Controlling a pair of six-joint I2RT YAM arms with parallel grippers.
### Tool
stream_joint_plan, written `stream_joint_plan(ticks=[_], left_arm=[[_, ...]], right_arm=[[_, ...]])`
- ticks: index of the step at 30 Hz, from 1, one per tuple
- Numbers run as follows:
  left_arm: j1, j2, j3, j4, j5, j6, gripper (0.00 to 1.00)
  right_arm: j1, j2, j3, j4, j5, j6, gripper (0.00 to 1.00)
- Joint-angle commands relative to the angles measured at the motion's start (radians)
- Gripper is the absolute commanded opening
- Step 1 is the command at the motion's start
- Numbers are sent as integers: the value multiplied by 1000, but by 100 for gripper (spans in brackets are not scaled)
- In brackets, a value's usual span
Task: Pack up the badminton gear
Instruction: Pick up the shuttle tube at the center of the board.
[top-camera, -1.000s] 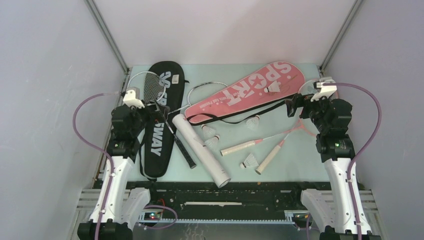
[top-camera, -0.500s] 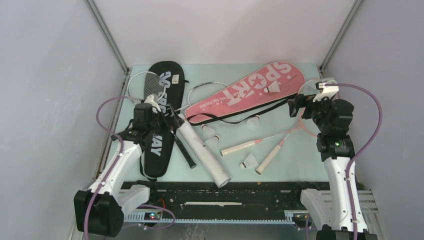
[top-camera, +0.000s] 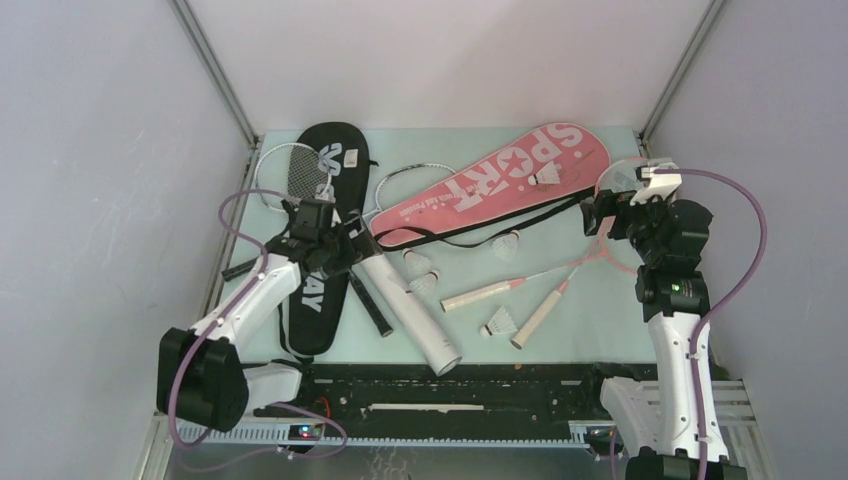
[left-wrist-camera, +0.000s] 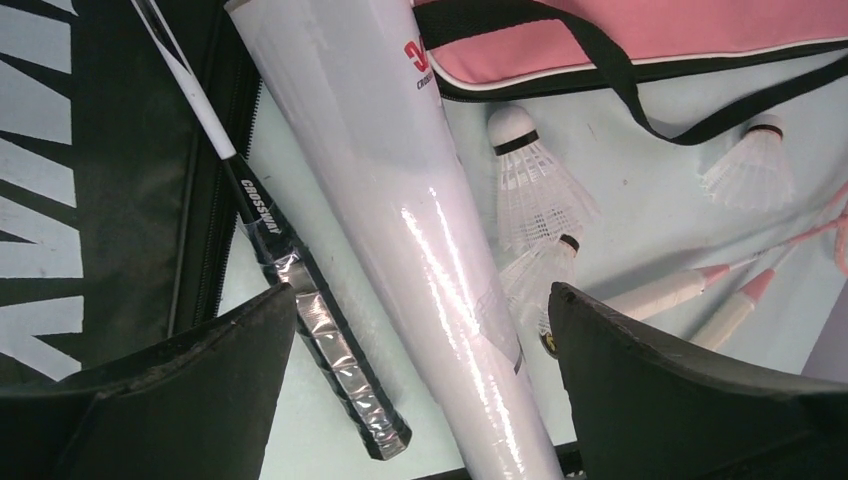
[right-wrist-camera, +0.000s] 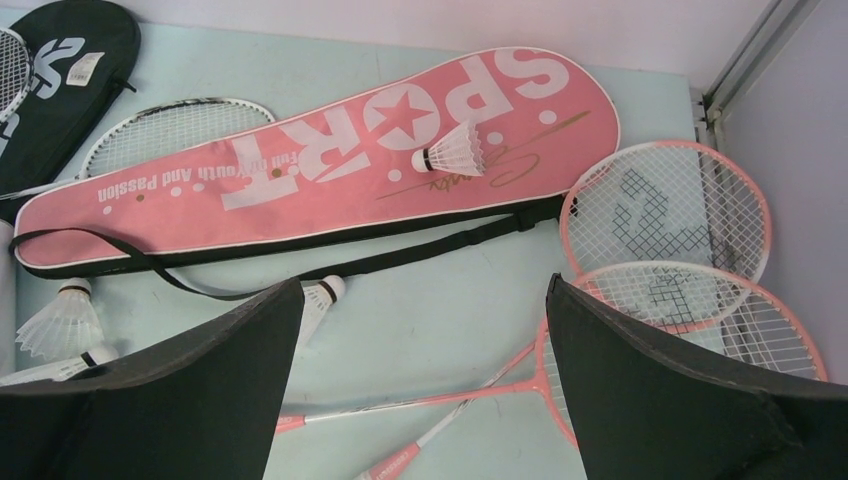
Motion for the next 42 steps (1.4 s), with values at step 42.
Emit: stream_joint_plan(ticks=[42], left_arm=[[-71,446,236,-31,45,-75,91]], right_arm=[[19,10,-4,31,-67,-23,100]])
